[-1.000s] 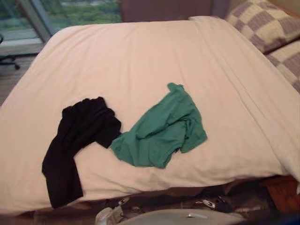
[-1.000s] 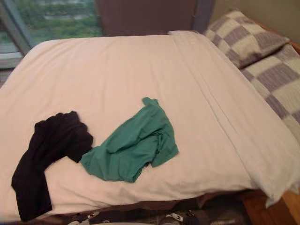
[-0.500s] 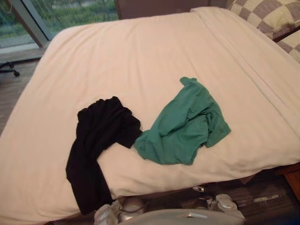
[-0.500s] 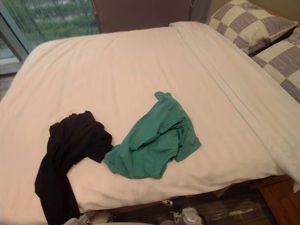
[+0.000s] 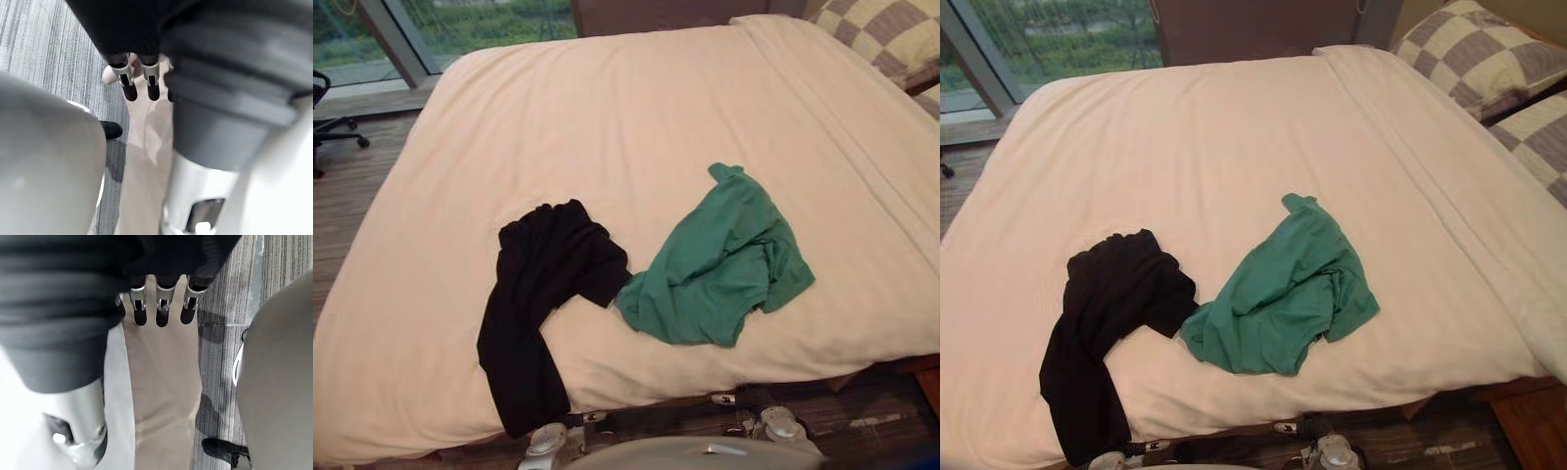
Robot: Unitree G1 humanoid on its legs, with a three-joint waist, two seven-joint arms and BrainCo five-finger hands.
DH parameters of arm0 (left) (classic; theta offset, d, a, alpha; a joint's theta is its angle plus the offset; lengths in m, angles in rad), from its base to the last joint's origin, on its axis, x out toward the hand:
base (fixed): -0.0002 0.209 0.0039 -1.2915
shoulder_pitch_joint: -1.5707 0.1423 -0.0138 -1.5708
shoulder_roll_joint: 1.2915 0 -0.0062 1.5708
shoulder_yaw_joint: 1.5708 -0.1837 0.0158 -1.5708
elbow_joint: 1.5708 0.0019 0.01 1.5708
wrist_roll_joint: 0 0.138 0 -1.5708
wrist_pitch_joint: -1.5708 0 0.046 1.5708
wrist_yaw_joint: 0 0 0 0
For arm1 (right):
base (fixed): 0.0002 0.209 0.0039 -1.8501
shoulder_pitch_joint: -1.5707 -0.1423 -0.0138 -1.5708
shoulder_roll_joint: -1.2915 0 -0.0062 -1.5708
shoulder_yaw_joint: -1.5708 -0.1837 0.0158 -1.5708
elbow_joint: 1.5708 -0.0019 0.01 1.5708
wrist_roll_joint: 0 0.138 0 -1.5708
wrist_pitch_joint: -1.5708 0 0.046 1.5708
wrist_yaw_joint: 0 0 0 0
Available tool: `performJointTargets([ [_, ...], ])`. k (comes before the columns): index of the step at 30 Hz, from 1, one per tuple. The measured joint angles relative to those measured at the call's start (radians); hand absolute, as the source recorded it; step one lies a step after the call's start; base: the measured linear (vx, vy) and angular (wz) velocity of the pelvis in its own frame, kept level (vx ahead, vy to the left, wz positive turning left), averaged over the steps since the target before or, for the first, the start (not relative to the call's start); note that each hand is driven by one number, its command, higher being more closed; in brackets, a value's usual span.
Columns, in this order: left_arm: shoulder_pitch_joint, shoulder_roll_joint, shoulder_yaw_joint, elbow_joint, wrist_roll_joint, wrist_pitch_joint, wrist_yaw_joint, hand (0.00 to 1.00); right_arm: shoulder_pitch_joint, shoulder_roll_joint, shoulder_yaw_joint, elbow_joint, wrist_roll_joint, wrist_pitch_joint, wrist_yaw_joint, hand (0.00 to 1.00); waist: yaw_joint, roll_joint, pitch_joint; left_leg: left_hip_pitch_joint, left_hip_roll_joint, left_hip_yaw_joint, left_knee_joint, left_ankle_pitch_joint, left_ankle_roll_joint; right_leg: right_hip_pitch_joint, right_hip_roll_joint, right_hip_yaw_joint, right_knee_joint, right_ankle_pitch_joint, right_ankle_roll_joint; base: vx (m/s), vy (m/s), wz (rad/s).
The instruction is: Tidy the bed and pick cloth on bed and put in laundry
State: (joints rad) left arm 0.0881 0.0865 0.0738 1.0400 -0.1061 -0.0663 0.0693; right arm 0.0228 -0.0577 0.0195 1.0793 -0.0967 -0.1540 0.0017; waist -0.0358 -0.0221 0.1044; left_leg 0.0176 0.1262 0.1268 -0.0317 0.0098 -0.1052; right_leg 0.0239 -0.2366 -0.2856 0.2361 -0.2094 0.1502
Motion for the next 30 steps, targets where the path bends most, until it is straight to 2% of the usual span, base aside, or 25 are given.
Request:
performJointTargets([
  [3, -0.001, 0.011, -0.002, 0.001, -0.002, -0.002, 0.023, 0.0, -0.01, 0.007, 0.007, 0.008, -0.001, 0.017, -0.004, 0.0, 0.001, -0.02, 0.006, 0.002, -0.006, 0.007, -0.007, 0.011, 0.001, -0.02, -0.008, 0.014, 0.034, -0.022, -0.01, 0.02, -0.023, 0.11],
  [7, -0.001, 0.003, 0.009, 0.0, -0.027, 0.017, 0.05, 0.0, -0.023, -0.001, 0.063, 0.007, 0.002, 0.017, -0.002, 0.0, -0.002, -0.009, 0.013, 0.0, -0.001, 0.045, -0.039, 0.047, 0.005, -0.017, 0.004, 0.031, -0.02, -0.003, 0.009, -0.02, 0.0, -0.13],
  [9, -0.001, -0.007, 0.023, -0.008, -0.045, 0.02, 0.054, 0.0, -0.026, -0.007, 0.085, 0.005, 0.008, 0.02, -0.002, 0.0, 0.014, -0.001, 0.02, -0.001, 0.007, 0.083, -0.038, 0.059, 0.008, -0.016, 0.014, 0.038, -0.036, 0.01, 0.004, -0.06, 0.002, -0.13],
  [10, 0.0, -0.017, 0.032, -0.024, -0.067, 0.02, 0.055, 0.0, -0.025, -0.014, 0.094, -0.003, 0.018, 0.028, -0.001, 0.0, 0.026, 0.007, 0.025, -0.003, 0.014, 0.094, -0.036, 0.063, 0.007, -0.016, 0.022, 0.041, -0.045, 0.017, 0.004, -0.07, -0.007, -0.07],
  [12, 0.004, -0.033, 0.062, -0.028, -0.112, 0.02, 0.06, 0.0, -0.025, -0.025, 0.107, -0.016, 0.059, 0.039, 0.003, 0.0, 0.029, 0.014, 0.037, -0.005, 0.018, 0.109, -0.034, 0.073, 0.006, -0.019, 0.024, 0.04, -0.047, 0.016, 0.004, -0.09, -0.001, 0.01],
  [14, 0.01, -0.058, 0.118, -0.028, -0.228, 0.021, 0.061, 0.0, -0.022, -0.034, 0.1, -0.029, 0.173, 0.065, 0.002, 0.0, 0.032, 0.022, 0.044, -0.005, 0.018, 0.133, -0.021, 0.07, 0.007, -0.038, 0.021, 0.065, -0.029, -0.001, 0.001, -0.09, 0.023, -0.2],
  [16, 0.014, -0.066, 0.143, -0.027, -0.299, 0.022, 0.06, 0.0, -0.02, -0.03, 0.082, -0.038, 0.22, 0.075, -0.001, 0.0, 0.044, 0.022, 0.047, -0.011, 0.013, 0.148, 0.011, 0.052, 0.016, -0.055, 0.012, 0.082, -0.004, -0.014, 0.008, -0.04, 0.023, -0.28],
  [17, 0.023, -0.07, 0.178, -0.025, -0.393, 0.033, 0.061, 0.0, -0.01, -0.019, 0.035, -0.051, 0.291, 0.086, -0.013, 0.0, 0.04, 0.014, 0.052, -0.025, 0.007, 0.162, 0.078, 0.012, 0.032, -0.052, -0.007, 0.088, 0.02, -0.03, 0.017, 0.0, 0.041, -0.11],
  [19, 0.032, -0.078, 0.205, -0.024, -0.476, 0.041, 0.063, 0.0, 0.013, -0.012, -0.014, -0.065, 0.359, 0.091, -0.029, 0.0, 0.039, 0.013, 0.05, -0.026, 0.003, 0.171, 0.108, -0.014, 0.037, -0.047, -0.017, 0.093, 0.031, -0.036, 0.022, 0.03, 0.053, -0.04],
  [21, 0.043, -0.095, 0.282, -0.013, -0.628, 0.052, 0.091, 0.0, 0.035, 0.01, -0.139, -0.08, 0.49, 0.087, -0.068, 0.0, 0.027, 0.024, 0.038, -0.004, -0.006, 0.194, 0.063, -0.017, 0.031, -0.047, -0.023, 0.091, 0.036, -0.034, 0.022, 0.06, 0.058, 0.04],
  [22, 0.043, -0.099, 0.296, -0.013, -0.652, 0.052, 0.101, 0.0, 0.037, 0.014, -0.16, -0.079, 0.516, 0.086, -0.075, 0.0, 0.026, 0.022, 0.039, 0.004, -0.007, 0.194, 0.05, -0.011, 0.028, -0.045, -0.023, 0.09, 0.035, -0.032, 0.025, 0.08, 0.028, 0.11],
  [23, 0.044, -0.109, 0.363, -0.007, -0.732, 0.055, 0.152, 0.0, 0.067, 0.039, -0.244, -0.079, 0.613, 0.08, -0.112, 0.0, 0.027, 0.014, 0.033, 0.029, -0.012, 0.189, 0.004, 0.009, 0.022, -0.025, -0.02, 0.074, 0.018, -0.025, 0.029, 0.08, -0.001, 0.14],
  [25, 0.049, -0.107, 0.412, 0.008, -0.776, 0.054, 0.191, 0.0, 0.1, 0.052, -0.311, -0.071, 0.667, 0.075, -0.147, 0.0, 0.029, 0.008, 0.024, 0.059, -0.012, 0.187, -0.032, 0.02, 0.013, 0.002, -0.015, 0.061, 0.0, -0.024, 0.03, 0.09, -0.014, 0.1],
  [27, 0.059, -0.119, 0.49, 0.009, -0.824, 0.049, 0.251, 0.0, 0.162, 0.081, -0.423, -0.061, 0.726, 0.066, -0.221, 0.0, 0.029, -0.002, 0.002, 0.097, -0.011, 0.189, -0.066, 0.028, 0.004, 0.046, -0.006, 0.05, -0.036, -0.016, 0.029, 0.14, -0.017, 0.0],
  [30, 0.054, -0.112, 0.534, 0.004, -0.798, 0.044, 0.278, 0.0, 0.187, 0.086, -0.537, -0.062, 0.764, 0.062, -0.301, 0.0, 0.03, -0.006, -0.014, 0.11, -0.01, 0.198, -0.066, 0.028, 0.004, 0.075, 0.0, 0.05, -0.074, 0.003, 0.025, 0.11, -0.001, -0.05],
])
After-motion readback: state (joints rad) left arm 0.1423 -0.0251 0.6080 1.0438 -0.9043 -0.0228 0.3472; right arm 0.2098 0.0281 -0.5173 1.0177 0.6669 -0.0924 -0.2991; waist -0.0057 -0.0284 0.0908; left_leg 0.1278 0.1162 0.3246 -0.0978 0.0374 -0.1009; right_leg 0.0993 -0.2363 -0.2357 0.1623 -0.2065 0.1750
